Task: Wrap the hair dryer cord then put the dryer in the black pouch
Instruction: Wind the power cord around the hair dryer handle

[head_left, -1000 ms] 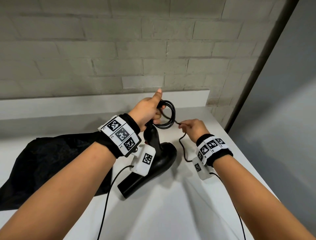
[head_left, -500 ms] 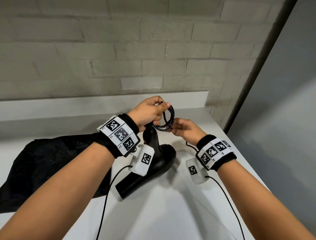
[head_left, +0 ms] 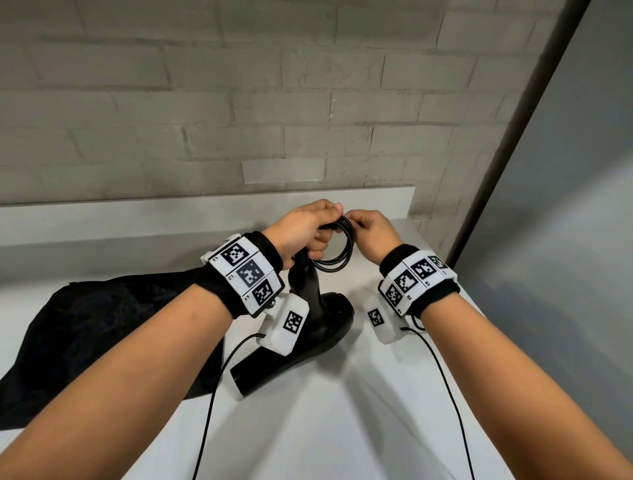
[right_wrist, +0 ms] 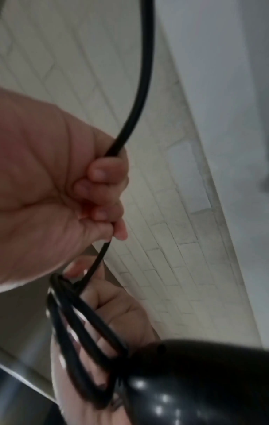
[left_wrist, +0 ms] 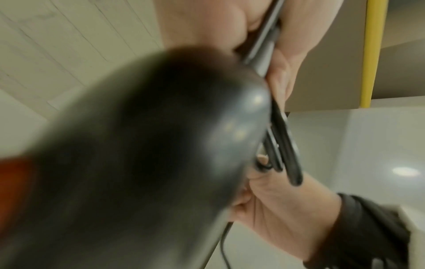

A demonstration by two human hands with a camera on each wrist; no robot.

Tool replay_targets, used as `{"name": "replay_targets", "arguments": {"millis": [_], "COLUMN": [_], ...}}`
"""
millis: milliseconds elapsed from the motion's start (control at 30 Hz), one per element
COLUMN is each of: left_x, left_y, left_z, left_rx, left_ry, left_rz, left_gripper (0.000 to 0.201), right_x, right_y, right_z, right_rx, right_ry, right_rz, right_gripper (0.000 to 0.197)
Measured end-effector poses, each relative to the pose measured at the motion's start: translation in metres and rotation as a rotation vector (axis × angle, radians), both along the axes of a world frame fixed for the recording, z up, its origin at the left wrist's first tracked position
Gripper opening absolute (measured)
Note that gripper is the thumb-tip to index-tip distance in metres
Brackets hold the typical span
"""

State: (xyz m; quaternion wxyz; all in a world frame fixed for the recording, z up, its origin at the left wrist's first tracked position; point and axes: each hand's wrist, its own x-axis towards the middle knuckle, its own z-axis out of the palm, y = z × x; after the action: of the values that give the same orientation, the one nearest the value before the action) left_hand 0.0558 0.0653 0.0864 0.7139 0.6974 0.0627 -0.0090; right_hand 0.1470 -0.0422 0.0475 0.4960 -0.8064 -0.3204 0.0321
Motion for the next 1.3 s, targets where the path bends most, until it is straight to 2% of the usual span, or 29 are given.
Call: {"name": "replay_targets", "arguments": {"millis": [100,233,400,567,767,933,1100,1300], "left_x": [0.000,0.001,0.001,0.001,0.006,0.006,0.005,0.004], "left_y": [-0.001,-0.003,-0.003,-0.005,0.001,0.007,0.006,0.004], "left_z": [-0.001,-0.002,-0.002,-0.002,-0.008,-0.009,-0.008,-0.004], "left_rx": [0.011,0.103,0.182,0.158,0.039,-0.045,-0.037,0.063], "left_ry": [0.005,-0.010,-0.059,-0.028,-0.065,-0.052,-0.032,-0.014], "left_rz": [0.019,0.040,0.024,-0.013,0.137,0.161,0.146,0.092], "left_gripper": [0.016,0.018,0.031,0.028,0.047,0.045,0.046,0.039], "right_x": [0.002,-0.003,-0.020,-0.027,-0.043,-0.051,-0.049,-0.048], "right_y": [-0.004,-0.010,-0.009,-0.007,-0.006,0.000,0.000,-0.004], "right_z": [0.013,0.030,0.040,0.035,0.022,0.000,-0.006,-0.012], "right_rx": [-0.070,-0.032,0.042,0.088,0.243,0.250,0.211,0.197], "right_ry": [-0.161,-0.287,-0.385,-0.364,-0.306,-0.297,-0.324,-0.372], "right_rz": [-0.086,-0.180,-0.114,-0.093,-0.061,-0.046,-0.029,-0.010], "right_gripper": [0.020,0.019,0.018,0.017,0.014,0.020,0.026,0.027]}}
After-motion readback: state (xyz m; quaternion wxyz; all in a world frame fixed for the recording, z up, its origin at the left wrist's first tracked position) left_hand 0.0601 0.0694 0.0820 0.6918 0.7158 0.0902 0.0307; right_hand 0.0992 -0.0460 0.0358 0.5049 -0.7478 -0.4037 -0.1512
